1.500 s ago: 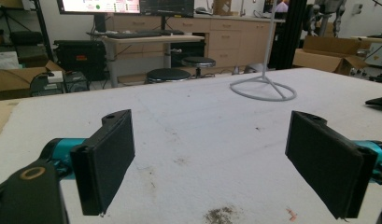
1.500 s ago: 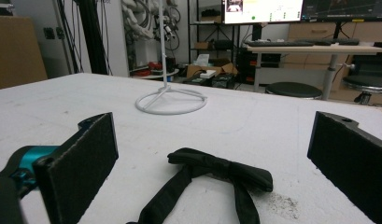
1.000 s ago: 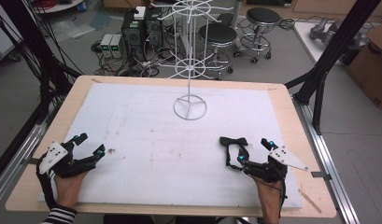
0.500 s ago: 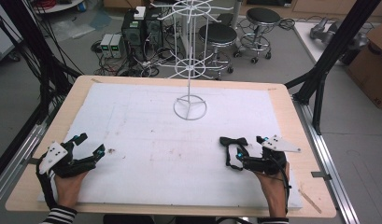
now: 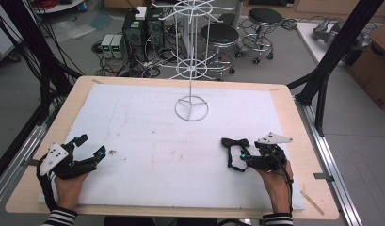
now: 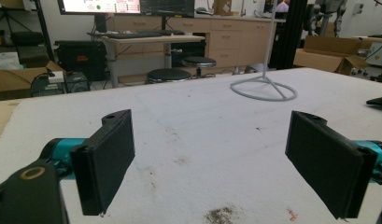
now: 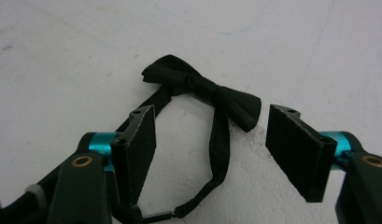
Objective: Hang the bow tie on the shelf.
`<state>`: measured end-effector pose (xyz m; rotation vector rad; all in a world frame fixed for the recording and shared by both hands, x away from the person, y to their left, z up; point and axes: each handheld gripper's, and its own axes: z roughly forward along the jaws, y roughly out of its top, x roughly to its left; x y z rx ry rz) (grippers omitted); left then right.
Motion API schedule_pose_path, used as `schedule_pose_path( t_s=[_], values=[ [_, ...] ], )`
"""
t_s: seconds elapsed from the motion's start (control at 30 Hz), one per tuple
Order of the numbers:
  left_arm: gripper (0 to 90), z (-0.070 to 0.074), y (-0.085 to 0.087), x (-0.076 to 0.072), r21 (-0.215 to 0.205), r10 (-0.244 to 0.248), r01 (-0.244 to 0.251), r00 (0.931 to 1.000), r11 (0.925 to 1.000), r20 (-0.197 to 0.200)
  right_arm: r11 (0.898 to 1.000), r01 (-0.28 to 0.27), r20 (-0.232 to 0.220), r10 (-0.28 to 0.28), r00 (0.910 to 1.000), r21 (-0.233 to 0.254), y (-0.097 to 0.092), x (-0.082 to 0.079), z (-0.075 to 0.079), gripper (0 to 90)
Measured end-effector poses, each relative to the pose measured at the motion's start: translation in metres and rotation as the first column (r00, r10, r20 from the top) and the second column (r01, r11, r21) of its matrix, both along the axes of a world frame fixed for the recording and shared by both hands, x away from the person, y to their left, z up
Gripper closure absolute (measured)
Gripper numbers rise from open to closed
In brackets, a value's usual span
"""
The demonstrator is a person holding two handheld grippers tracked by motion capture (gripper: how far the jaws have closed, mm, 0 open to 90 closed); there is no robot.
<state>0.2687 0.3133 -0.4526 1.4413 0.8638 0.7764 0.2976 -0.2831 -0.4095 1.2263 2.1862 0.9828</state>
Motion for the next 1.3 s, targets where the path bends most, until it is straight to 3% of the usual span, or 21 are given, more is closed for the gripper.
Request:
schedule_pose_path(
  t_s=[0.13, 0.17, 0.33, 0.53, 1.03, 1.3],
  values=[
    [16.1, 0.000, 0.000, 0.000, 0.000, 0.000, 0.000, 1.0000, 1.0000, 0.000, 1.000, 0.001, -0.040, -0.002, 0.9992, -0.022, 0.000, 0.004, 0.000, 39.6],
    [16.1, 0.000, 0.000, 0.000, -0.001, 0.000, 0.000, 1.0000, 1.0000, 0.000, 0.999, 0.001, -0.072, -0.004, 0.9974, -0.048, 0.001, 0.006, -0.001, 43.9],
    [16.1, 0.000, 0.000, 0.000, 0.000, 0.000, 0.000, 1.0000, 1.0000, 0.000, 0.997, -0.003, -0.115, -0.006, 0.9934, -0.081, 0.003, 0.011, -0.004, 48.5],
    [16.1, 0.000, 0.000, 0.000, -0.001, 0.000, 0.000, 1.0000, 1.0000, -0.001, 0.996, 0.003, -0.163, -0.018, 0.9865, -0.088, 0.002, 0.016, -0.007, 56.2],
    [16.1, 0.000, 0.000, 0.000, -0.001, -0.001, 0.001, 1.0000, 1.0000, -0.002, 0.993, 0.009, -0.240, -0.038, 0.9701, -0.119, 0.002, 0.026, -0.010, 61.2],
    [16.1, 0.000, 0.000, 0.000, 0.000, -0.001, 0.001, 1.0000, 1.0000, -0.002, 0.992, 0.007, -0.281, -0.043, 0.9586, -0.126, 0.005, 0.028, -0.013, 69.1]
  ],
)
